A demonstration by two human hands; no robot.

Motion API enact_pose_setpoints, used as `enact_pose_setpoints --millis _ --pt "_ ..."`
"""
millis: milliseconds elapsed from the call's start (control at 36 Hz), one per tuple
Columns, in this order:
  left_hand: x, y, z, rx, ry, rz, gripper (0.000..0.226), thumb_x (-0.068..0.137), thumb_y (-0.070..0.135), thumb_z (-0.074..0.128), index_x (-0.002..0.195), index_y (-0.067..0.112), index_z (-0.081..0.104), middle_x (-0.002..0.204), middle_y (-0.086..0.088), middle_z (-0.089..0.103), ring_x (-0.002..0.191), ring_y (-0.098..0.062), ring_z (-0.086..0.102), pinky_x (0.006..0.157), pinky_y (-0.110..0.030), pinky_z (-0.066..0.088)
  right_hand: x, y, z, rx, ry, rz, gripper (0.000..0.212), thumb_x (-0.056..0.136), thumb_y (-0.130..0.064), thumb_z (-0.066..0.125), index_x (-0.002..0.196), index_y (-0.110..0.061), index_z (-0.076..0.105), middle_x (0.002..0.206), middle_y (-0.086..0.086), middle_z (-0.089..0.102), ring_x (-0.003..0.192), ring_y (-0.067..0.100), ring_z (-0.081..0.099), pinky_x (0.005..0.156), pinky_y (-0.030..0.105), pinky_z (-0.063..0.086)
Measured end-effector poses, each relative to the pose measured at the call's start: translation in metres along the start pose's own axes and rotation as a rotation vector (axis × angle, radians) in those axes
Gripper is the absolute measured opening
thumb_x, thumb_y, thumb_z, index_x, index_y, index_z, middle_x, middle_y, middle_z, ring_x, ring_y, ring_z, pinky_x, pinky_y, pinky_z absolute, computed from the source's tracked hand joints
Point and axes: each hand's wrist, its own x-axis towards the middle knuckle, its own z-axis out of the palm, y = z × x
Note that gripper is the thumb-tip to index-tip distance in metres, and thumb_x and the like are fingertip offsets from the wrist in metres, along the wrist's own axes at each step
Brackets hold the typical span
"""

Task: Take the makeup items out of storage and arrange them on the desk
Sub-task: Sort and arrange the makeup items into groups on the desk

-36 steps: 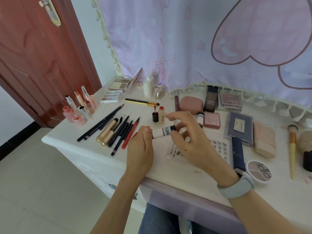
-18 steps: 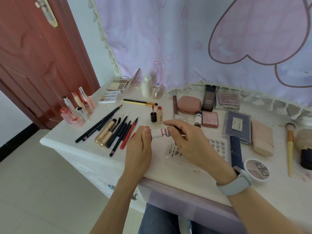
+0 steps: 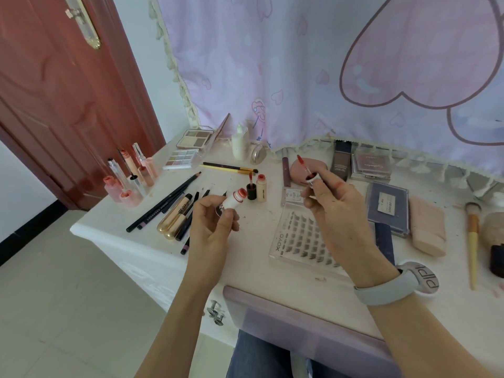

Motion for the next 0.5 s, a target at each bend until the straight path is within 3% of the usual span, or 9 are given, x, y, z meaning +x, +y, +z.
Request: enact_pose_setpoints --millis 83,167,278,389,500 --pt "0.000 -0.002 -0.002 0.036 -0.024 0.015 0.029 0.089 0.024 0.051 0.116 0.034 0.054 0.096 0.020 0.061 0.087 -0.008 0.062 0.079 -0.026 0.053 -0.002 0.003 0.003 0.007 -0.007 0.019 0.021 0.099 -0.008 0.038 0.104 -0.008 0.059 0.068 -0.003 0.065 0.060 0.010 0.057 0.057 0.016 0.047" --pt "0.000 -0.001 0.000 0.060 -0.037 0.047 0.028 0.094 0.030 0.046 0.119 0.033 0.056 0.093 0.012 0.065 0.088 -0.007 0.062 0.079 -0.025 0.053 -0.004 0.003 0.007 -0.008 -0.030 0.012 0.023 0.101 -0.011 0.031 0.103 -0.008 0.054 0.082 0.006 0.065 0.061 0.013 0.064 0.053 0.018 0.048" --pt "0.000 0.001 0.002 -0.014 -0.013 0.033 0.024 0.094 0.034 0.046 0.115 0.028 0.055 0.089 0.007 0.065 0.090 -0.011 0.063 0.073 -0.022 0.052 -0.004 0.005 0.007 -0.133 -0.036 -0.018 0.022 0.101 -0.013 0.034 0.107 -0.010 0.055 0.088 0.004 0.069 0.062 0.010 0.061 0.053 0.018 0.047" --pt "0.001 0.002 0.003 -0.114 -0.042 -0.005 0.029 0.091 0.031 0.045 0.117 0.019 0.046 0.109 0.002 0.066 0.100 -0.020 0.065 0.074 -0.026 0.054 -0.002 0.008 0.007 -0.243 -0.043 -0.029 0.020 0.099 -0.014 0.039 0.101 -0.017 0.059 0.088 -0.002 0.071 0.060 0.005 0.056 0.051 0.014 0.044" --pt "0.000 0.006 0.006 -0.088 -0.028 -0.018 0.027 0.093 0.027 0.046 0.118 0.017 0.041 0.114 0.002 0.067 0.105 -0.016 0.064 0.078 -0.025 0.054 0.000 0.012 0.008 -0.344 -0.072 -0.042 0.015 0.097 -0.017 0.046 0.095 -0.026 0.057 0.091 -0.011 0.069 0.062 0.004 0.058 0.053 0.011 0.043"
